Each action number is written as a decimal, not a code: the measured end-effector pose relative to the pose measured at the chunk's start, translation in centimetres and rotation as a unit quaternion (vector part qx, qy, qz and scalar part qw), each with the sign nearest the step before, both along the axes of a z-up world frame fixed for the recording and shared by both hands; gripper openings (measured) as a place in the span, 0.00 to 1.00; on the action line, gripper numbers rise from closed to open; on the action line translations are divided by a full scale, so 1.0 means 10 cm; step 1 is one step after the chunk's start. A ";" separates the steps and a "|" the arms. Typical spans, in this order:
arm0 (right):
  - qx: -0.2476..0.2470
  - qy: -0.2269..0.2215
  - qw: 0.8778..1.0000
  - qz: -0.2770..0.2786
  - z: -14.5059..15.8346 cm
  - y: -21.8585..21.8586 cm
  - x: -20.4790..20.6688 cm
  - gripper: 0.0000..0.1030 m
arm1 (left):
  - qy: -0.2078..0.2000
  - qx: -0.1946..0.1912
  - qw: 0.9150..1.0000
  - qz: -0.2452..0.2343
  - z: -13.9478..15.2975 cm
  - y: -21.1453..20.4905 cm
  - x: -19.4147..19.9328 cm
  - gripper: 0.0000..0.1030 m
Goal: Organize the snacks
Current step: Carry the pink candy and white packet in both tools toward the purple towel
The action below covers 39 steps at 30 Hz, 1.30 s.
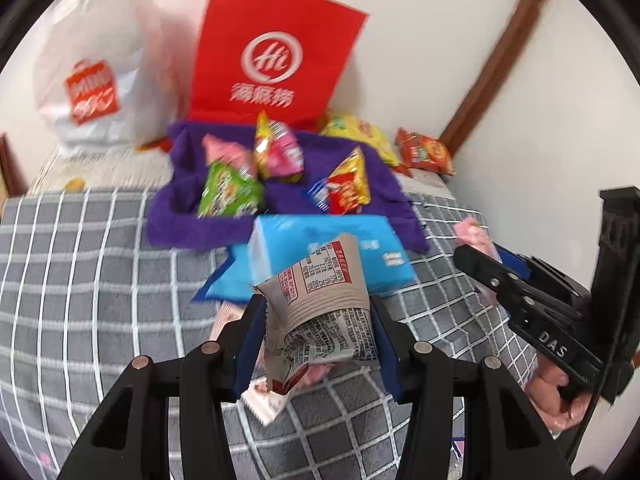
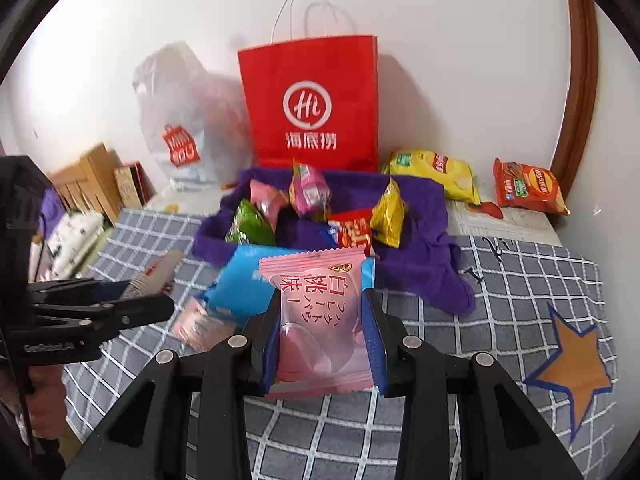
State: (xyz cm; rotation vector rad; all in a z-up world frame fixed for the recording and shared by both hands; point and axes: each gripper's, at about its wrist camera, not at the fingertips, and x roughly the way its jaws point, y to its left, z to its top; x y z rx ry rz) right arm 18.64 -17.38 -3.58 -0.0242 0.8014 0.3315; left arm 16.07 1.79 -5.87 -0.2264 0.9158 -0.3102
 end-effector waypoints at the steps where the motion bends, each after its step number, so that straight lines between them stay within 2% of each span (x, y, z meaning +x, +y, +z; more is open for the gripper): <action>1: 0.002 0.000 1.000 0.000 0.00 -0.01 0.04 0.35 | -0.004 0.002 1.000 -0.003 0.01 -0.02 0.03 0.47; 4: -0.008 0.004 1.000 -0.017 -0.01 -0.02 0.18 0.35 | 0.006 -0.009 1.000 -0.015 0.03 -0.06 0.16 0.47; 7: -0.001 -0.004 1.000 -0.022 -0.01 -0.04 0.27 0.35 | -0.012 0.016 1.000 -0.015 0.10 -0.13 0.20 0.47; 9: 0.001 0.003 1.000 -0.022 -0.04 -0.06 0.31 0.35 | -0.019 0.014 1.000 -0.018 0.14 -0.14 0.21 0.47; 18: -0.012 -0.011 1.000 -0.008 -0.02 0.03 0.49 0.35 | -0.026 0.006 1.000 -0.009 0.24 -0.03 0.41 0.47; 39: -0.024 -0.021 0.999 -0.005 0.14 0.20 1.30 0.35 | -0.036 0.003 0.999 0.014 0.37 0.28 1.06 0.47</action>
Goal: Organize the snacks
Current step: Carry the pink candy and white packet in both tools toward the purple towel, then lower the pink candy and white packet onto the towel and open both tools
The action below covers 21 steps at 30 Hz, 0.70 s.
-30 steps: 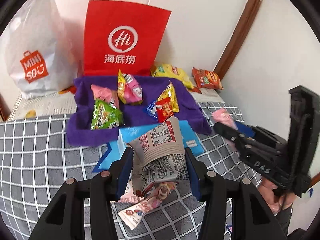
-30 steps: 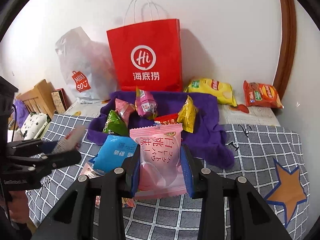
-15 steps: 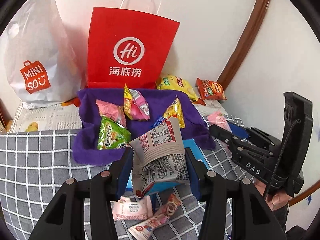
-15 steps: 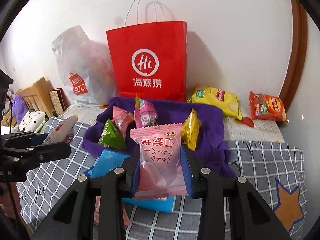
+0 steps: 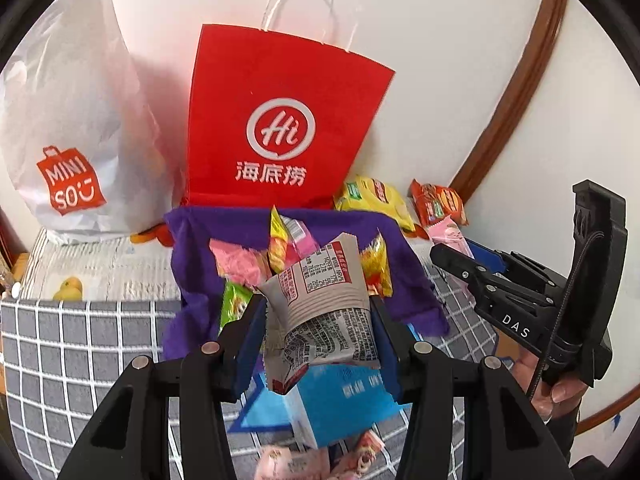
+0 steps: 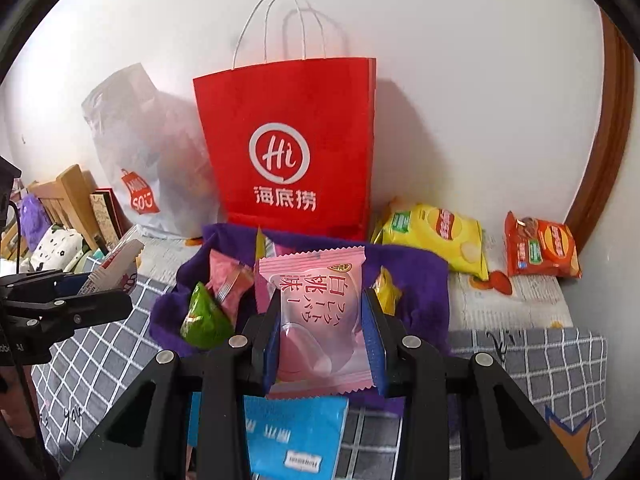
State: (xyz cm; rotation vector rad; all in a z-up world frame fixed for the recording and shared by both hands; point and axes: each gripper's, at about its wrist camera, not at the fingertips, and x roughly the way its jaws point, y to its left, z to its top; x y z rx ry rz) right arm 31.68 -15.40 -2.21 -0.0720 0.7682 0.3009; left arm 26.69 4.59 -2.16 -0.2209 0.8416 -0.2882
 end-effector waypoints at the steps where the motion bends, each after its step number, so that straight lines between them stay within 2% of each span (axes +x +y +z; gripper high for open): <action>1: -0.001 -0.002 1.000 -0.002 0.02 0.01 0.05 0.35 | 0.000 0.001 1.000 0.002 0.01 0.02 0.05 0.47; 12: 0.026 -0.008 1.000 -0.012 0.14 0.02 0.52 0.35 | 0.006 -0.006 1.000 0.006 0.01 0.02 0.54 0.47; 16: 0.027 0.003 1.000 -0.001 -0.02 0.05 0.66 0.35 | 0.033 -0.012 0.999 0.016 -0.13 0.04 0.74 0.47; 21: 0.026 0.061 0.998 0.011 -0.41 0.08 0.91 0.35 | 0.048 -0.030 0.998 0.023 -0.33 0.12 0.88 0.47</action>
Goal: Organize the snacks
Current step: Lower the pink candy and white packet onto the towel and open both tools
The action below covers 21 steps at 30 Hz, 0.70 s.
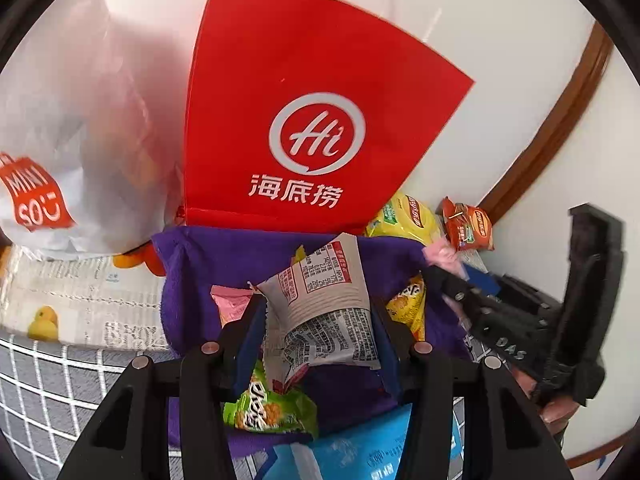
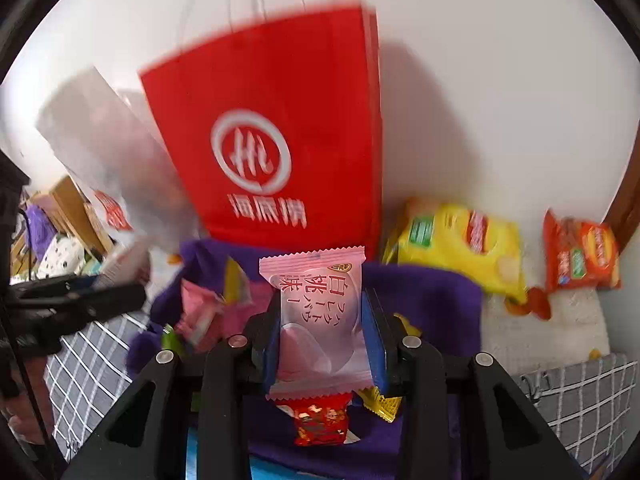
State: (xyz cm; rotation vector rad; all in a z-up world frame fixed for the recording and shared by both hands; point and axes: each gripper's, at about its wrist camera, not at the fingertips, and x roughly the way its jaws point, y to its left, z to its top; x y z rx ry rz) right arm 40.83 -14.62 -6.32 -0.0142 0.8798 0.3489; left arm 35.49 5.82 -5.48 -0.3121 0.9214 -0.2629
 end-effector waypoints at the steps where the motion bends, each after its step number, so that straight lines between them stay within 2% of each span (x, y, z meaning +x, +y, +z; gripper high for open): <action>1: -0.002 0.008 1.000 -0.001 -0.07 0.01 0.03 0.35 | 0.004 -0.005 1.000 0.000 -0.04 0.01 0.02 0.47; 5: -0.011 0.032 0.999 0.006 -0.30 0.06 0.10 0.35 | 0.022 -0.006 1.000 -0.004 -0.18 -0.02 0.09 0.47; 11: -0.018 0.055 0.998 0.019 -0.49 0.12 0.12 0.36 | 0.050 0.004 0.999 -0.015 -0.41 -0.11 0.18 0.47; 19: -0.029 0.063 0.997 0.027 -0.52 0.14 0.10 0.38 | 0.066 0.009 0.998 -0.023 -0.56 -0.20 0.25 0.48; 21: -0.025 0.061 0.997 0.026 -0.49 0.13 0.09 0.43 | 0.067 0.010 0.997 -0.024 -0.57 -0.22 0.25 0.49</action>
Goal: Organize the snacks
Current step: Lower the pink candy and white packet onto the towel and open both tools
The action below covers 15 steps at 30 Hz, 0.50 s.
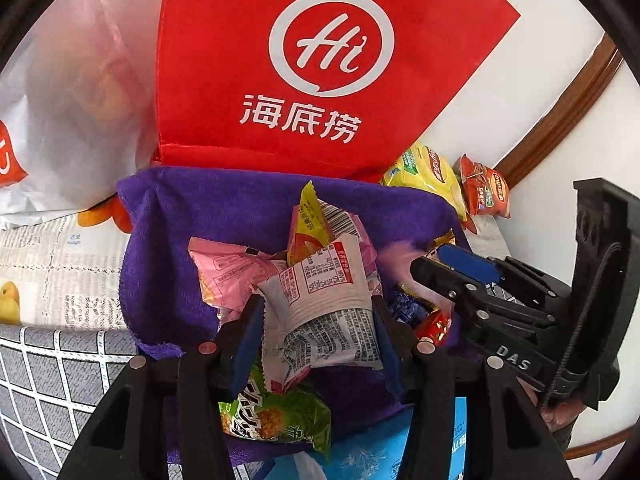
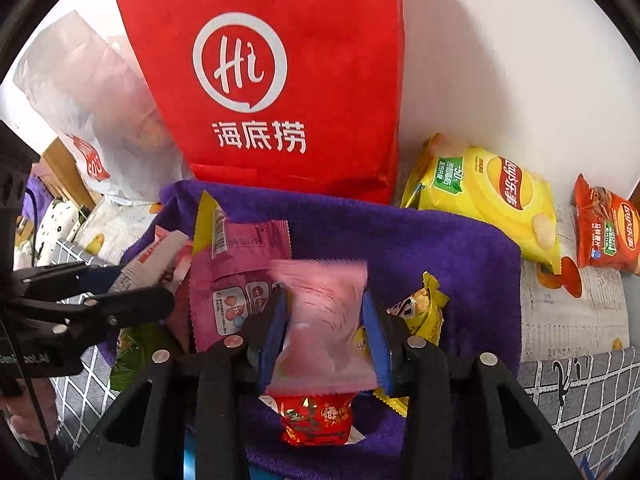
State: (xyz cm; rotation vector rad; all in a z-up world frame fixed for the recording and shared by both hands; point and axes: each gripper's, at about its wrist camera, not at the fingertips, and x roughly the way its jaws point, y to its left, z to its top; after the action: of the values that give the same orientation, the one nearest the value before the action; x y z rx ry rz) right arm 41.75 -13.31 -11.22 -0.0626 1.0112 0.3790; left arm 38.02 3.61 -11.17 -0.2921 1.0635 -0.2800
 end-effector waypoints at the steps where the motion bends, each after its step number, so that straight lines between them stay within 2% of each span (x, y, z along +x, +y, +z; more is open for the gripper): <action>1: 0.001 -0.001 1.000 0.000 0.02 -0.01 0.00 0.48 | 0.000 0.000 1.000 -0.001 -0.01 -0.01 0.00 0.49; 3: 0.007 -0.006 1.000 -0.001 0.06 -0.01 -0.01 0.53 | 0.000 0.000 1.000 -0.001 -0.01 -0.03 0.01 0.52; 7: 0.006 -0.022 1.000 0.002 0.19 -0.01 -0.09 0.54 | 0.001 -0.008 1.000 -0.005 -0.02 -0.04 0.02 0.54; 9: 0.003 -0.034 0.999 0.007 0.25 0.00 -0.13 0.54 | 0.003 -0.013 1.000 -0.006 -0.02 -0.02 0.01 0.64; 15: 0.007 -0.056 0.998 0.005 0.39 -0.01 -0.20 0.54 | -0.004 -0.002 1.000 -0.005 0.04 -0.07 0.01 0.75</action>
State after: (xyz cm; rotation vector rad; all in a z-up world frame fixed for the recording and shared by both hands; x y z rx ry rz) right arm 39.70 -13.39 -7.31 -0.0744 0.8977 0.3876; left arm 38.11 2.94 -10.79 -0.2892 1.0561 -0.2928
